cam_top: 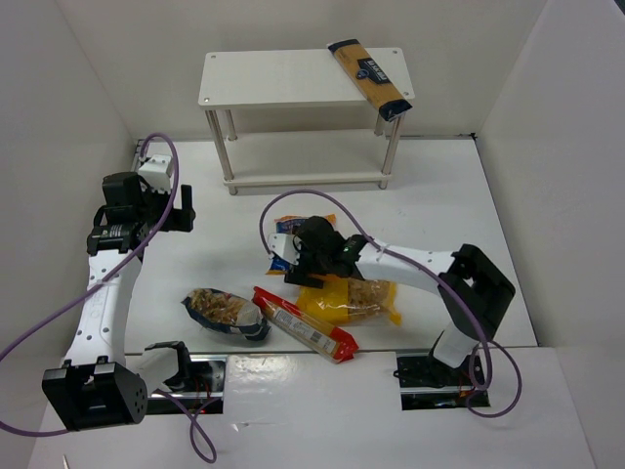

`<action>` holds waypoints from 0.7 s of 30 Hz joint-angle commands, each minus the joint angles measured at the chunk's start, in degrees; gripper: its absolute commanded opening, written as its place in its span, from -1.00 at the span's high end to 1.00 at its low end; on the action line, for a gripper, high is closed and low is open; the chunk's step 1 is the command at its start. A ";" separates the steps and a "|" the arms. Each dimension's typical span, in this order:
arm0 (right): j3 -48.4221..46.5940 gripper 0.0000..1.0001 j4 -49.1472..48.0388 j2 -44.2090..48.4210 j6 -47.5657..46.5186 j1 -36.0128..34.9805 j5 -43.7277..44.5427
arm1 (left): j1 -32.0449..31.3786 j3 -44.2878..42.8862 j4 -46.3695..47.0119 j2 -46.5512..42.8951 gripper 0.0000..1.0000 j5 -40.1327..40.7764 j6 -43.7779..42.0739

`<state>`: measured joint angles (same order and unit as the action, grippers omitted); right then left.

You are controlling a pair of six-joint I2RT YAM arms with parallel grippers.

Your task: Place and organize the pasta boxes and bags onto the shelf

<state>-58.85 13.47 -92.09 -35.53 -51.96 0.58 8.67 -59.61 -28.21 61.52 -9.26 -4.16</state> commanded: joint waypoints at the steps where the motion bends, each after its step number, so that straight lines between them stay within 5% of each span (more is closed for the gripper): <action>1: -2.58 -0.90 0.14 -3.79 0.11 -0.24 -1.19 | 0.21 0.20 1.75 -0.70 -0.99 -0.50 0.30; 8: -10.50 -0.93 8.50 -1.08 5.56 -0.24 -10.07 | 0.21 0.20 1.75 -0.70 -0.99 -1.03 0.30; 13: -8.48 -0.43 6.48 -0.02 2.23 -0.43 2.83 | 0.21 0.20 1.75 -0.70 -0.99 -1.03 0.30; 21: 1.98 -0.45 3.66 9.12 -2.43 9.40 9.17 | 0.21 0.20 1.75 -0.70 -0.99 -1.55 0.30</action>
<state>-58.59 19.00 -88.36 -35.27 -46.33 4.47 8.67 -59.61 -28.23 61.52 -9.56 -4.19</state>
